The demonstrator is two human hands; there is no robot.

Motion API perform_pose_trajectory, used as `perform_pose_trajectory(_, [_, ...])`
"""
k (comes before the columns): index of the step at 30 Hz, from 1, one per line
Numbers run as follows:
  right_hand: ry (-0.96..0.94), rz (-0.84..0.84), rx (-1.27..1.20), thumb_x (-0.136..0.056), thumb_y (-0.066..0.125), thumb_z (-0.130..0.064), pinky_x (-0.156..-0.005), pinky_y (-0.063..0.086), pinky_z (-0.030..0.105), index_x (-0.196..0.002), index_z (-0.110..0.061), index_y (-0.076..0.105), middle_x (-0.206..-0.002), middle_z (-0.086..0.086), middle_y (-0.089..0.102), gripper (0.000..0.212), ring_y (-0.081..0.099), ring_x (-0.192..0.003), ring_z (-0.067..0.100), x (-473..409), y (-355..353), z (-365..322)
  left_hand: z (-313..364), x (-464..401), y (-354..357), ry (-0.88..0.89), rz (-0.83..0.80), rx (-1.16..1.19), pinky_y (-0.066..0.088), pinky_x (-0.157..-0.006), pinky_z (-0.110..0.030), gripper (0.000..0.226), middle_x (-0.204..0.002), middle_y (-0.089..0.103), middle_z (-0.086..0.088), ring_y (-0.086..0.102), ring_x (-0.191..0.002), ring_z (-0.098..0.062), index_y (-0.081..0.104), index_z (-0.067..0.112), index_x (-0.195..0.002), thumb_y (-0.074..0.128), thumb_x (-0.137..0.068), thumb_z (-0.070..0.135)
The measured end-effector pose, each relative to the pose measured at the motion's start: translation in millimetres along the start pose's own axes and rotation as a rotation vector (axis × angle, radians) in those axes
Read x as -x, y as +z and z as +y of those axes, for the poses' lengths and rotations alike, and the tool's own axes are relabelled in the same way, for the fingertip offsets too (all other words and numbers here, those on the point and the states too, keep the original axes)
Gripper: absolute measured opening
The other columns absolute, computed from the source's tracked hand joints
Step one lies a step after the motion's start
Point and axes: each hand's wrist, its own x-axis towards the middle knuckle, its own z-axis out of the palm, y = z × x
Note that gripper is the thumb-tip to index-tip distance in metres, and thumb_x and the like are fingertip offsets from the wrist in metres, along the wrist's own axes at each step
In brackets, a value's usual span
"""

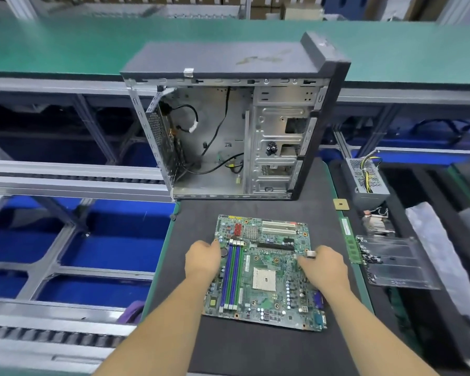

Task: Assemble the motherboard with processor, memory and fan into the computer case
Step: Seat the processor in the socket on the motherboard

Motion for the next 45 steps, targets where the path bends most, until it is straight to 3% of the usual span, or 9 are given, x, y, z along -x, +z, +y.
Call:
perform_pose_trajectory(4, [0.074,0.054,-0.071,-0.085,0.069,-0.039,-0.048,0.034,0.026,-0.073,-0.012,0.051,-0.07,0.003,0.06,0.035,0.056,-0.061,0.018,17.6,-1.7,17.9,19.5,-0.8,-1.9,0.078,-0.072,0.008,0.046,-0.071,-0.032,0.015,-0.087,0.061,0.003,0.058,-0.079,-0.02,0.058,0.02,-0.097,0.051,-0.091,0.032])
perform_pose_trajectory(7, [0.064,-0.062,-0.083,-0.084,0.067,-0.034,-0.044,0.046,0.023,-0.08,-0.013,0.06,-0.072,0.001,0.066,0.022,0.064,-0.056,0.015,33.4,-0.1,23.1,22.2,-1.8,0.6,0.216,-0.004,-0.209,0.046,-0.089,-0.037,0.028,-0.114,0.06,0.004,0.056,-0.106,-0.023,0.058,0.024,-0.116,0.05,-0.091,0.035])
perform_pose_trajectory(10, [-0.018,-0.147,0.2,-0.091,0.06,-0.045,-0.054,0.046,0.02,-0.084,-0.014,0.055,-0.079,-0.001,0.065,0.032,0.071,-0.068,0.02,34.3,-4.9,14.0,20.6,8.4,6.4,0.272,0.052,-0.317,0.045,-0.091,-0.04,0.026,-0.116,0.058,0.002,0.052,-0.105,-0.022,0.059,0.025,-0.111,0.047,-0.093,0.039])
perform_pose_trajectory(15, [-0.277,0.109,0.428,-0.093,0.051,-0.068,-0.074,0.048,0.036,-0.112,-0.018,0.058,-0.112,0.005,0.066,0.054,0.064,-0.106,0.03,-7.2,-19.3,-21.8,7.9,25.3,11.2,0.298,0.188,-0.419,0.04,-0.092,-0.038,0.036,-0.122,0.049,0.0,0.046,-0.11,-0.023,0.049,0.024,-0.123,0.047,-0.094,0.046])
perform_pose_trajectory(19, [-0.422,-0.2,0.459,-0.083,0.056,-0.079,-0.104,0.042,0.052,-0.15,-0.027,0.031,-0.145,0.008,0.041,0.089,0.037,-0.134,0.034,-46.0,-6.2,-38.2,3.2,45.7,12.4,0.053,0.244,-0.161,0.044,-0.085,-0.042,0.05,-0.123,0.045,-0.009,0.046,-0.107,-0.029,0.04,0.016,-0.127,0.057,-0.091,0.046])
perform_pose_trajectory(27, [-0.557,-0.308,0.504,-0.077,0.068,-0.073,-0.103,0.042,0.051,-0.159,-0.032,0.015,-0.149,0.007,0.033,0.106,0.034,-0.136,0.034,-59.4,-3.6,-37.9,3.0,52.3,13.3,-0.134,0.227,-0.109,0.04,-0.07,-0.041,0.055,-0.125,0.04,-0.012,0.044,-0.11,-0.034,0.035,0.014,-0.126,0.057,-0.09,0.048])
perform_pose_trajectory(33, [-0.443,-0.269,0.431,-0.073,0.069,-0.064,-0.101,0.048,0.052,-0.157,-0.03,0.02,-0.14,0.011,0.042,0.103,0.039,-0.129,0.037,-40.7,-6.4,-38.1,7.0,51.8,16.6,-0.139,0.226,-0.055,0.037,-0.067,-0.041,0.05,-0.126,0.039,-0.01,0.043,-0.11,-0.033,0.035,0.015,-0.125,0.057,-0.091,0.045])
perform_pose_trajectory(40, [-0.008,-0.075,0.247,-0.074,0.067,-0.07,-0.088,0.049,0.049,-0.148,-0.02,0.023,-0.133,0.02,0.044,0.1,0.046,-0.121,0.044,-17.1,-2.4,-14.6,8.1,39.4,12.6,0.106,0.201,-0.127,0.042,-0.079,-0.039,0.043,-0.127,0.044,-0.007,0.044,-0.11,-0.029,0.039,0.018,-0.129,0.053,-0.092,0.036])
perform_pose_trajectory(45, [0.019,-0.037,0.217,-0.076,0.068,-0.068,-0.081,0.047,0.047,-0.142,-0.021,0.024,-0.128,0.018,0.043,0.092,0.046,-0.117,0.042,-6.7,0.0,-15.8,-0.8,31.2,16.1,0.252,0.079,-0.254,0.044,-0.086,-0.039,0.036,-0.124,0.047,0.0,0.045,-0.107,-0.023,0.042,0.023,-0.126,0.047,-0.095,0.039])
